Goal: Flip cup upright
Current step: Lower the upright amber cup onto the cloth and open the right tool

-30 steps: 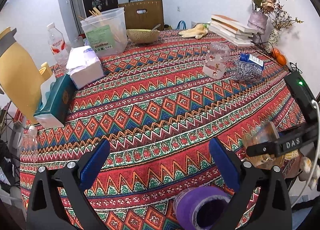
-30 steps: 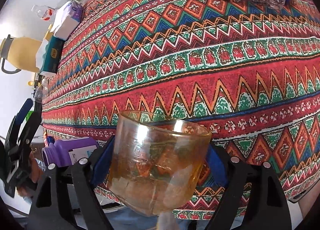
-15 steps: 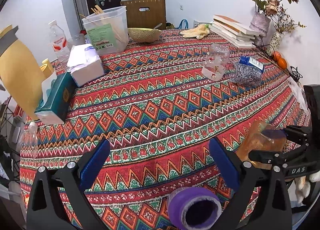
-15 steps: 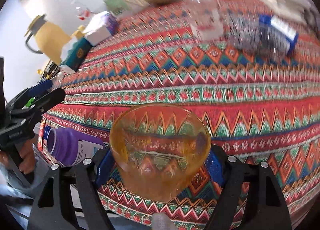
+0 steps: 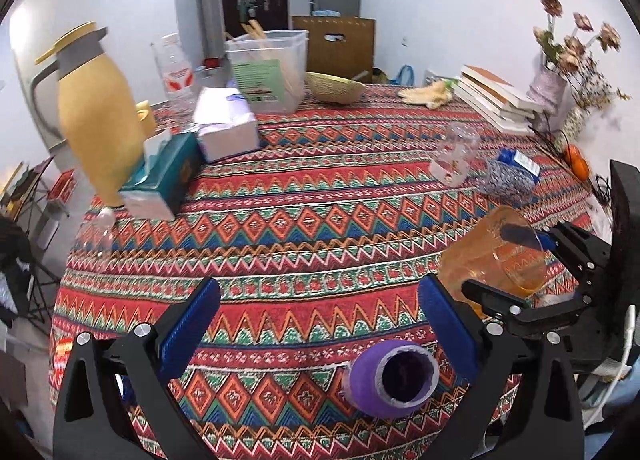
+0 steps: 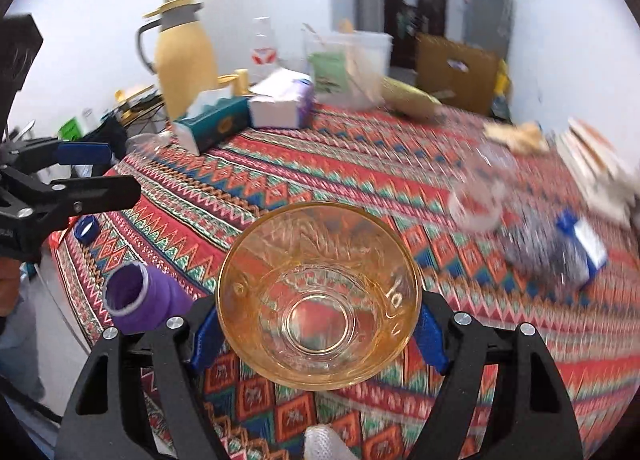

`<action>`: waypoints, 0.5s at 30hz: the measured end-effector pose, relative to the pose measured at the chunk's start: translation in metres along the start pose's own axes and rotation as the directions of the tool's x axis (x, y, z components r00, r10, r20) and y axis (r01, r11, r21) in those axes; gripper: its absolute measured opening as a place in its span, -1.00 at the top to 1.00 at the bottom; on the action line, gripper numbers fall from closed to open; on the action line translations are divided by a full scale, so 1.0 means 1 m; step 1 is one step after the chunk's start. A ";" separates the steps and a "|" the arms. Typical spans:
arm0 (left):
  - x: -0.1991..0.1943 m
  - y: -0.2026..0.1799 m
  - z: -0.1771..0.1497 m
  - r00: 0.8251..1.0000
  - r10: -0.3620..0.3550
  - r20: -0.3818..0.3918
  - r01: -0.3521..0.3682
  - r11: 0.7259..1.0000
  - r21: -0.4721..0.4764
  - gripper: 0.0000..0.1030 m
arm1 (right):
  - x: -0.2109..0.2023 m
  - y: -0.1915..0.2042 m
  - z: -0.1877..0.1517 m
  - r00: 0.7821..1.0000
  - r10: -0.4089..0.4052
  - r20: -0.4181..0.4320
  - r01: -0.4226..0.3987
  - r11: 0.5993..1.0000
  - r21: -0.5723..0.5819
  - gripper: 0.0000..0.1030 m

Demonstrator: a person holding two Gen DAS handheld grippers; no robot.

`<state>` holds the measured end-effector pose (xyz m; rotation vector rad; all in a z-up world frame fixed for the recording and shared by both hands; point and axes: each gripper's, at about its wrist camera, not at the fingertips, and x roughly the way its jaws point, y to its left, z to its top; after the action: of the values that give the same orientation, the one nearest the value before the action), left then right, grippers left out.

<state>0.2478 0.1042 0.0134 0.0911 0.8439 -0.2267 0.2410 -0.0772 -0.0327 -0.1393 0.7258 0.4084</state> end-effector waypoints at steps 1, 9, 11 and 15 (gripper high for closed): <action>-0.001 0.002 -0.001 1.000 0.005 0.003 -0.005 1.000 -0.012 -0.87 | 0.003 0.001 0.003 1.000 0.009 0.001 -0.008 1.000 -0.023 -0.47; -0.003 0.018 -0.004 0.999 0.052 -0.001 -0.052 0.995 -0.080 -0.87 | 0.050 0.008 0.011 0.995 0.062 -0.082 -0.074 0.985 -0.158 -0.47; -0.003 0.019 -0.004 0.998 0.060 -0.001 -0.060 0.995 -0.083 -0.87 | 0.059 0.008 0.009 0.991 0.075 -0.108 -0.091 0.984 -0.156 -0.47; -0.001 0.021 -0.006 0.998 0.064 -0.003 -0.064 0.993 -0.099 -0.87 | 0.065 0.003 0.005 0.988 0.104 -0.116 -0.119 0.984 -0.133 -0.47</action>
<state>0.2478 0.1262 0.0098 0.0256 0.8489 -0.1241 0.2861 -0.0528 -0.0723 -0.2551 0.8150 0.5621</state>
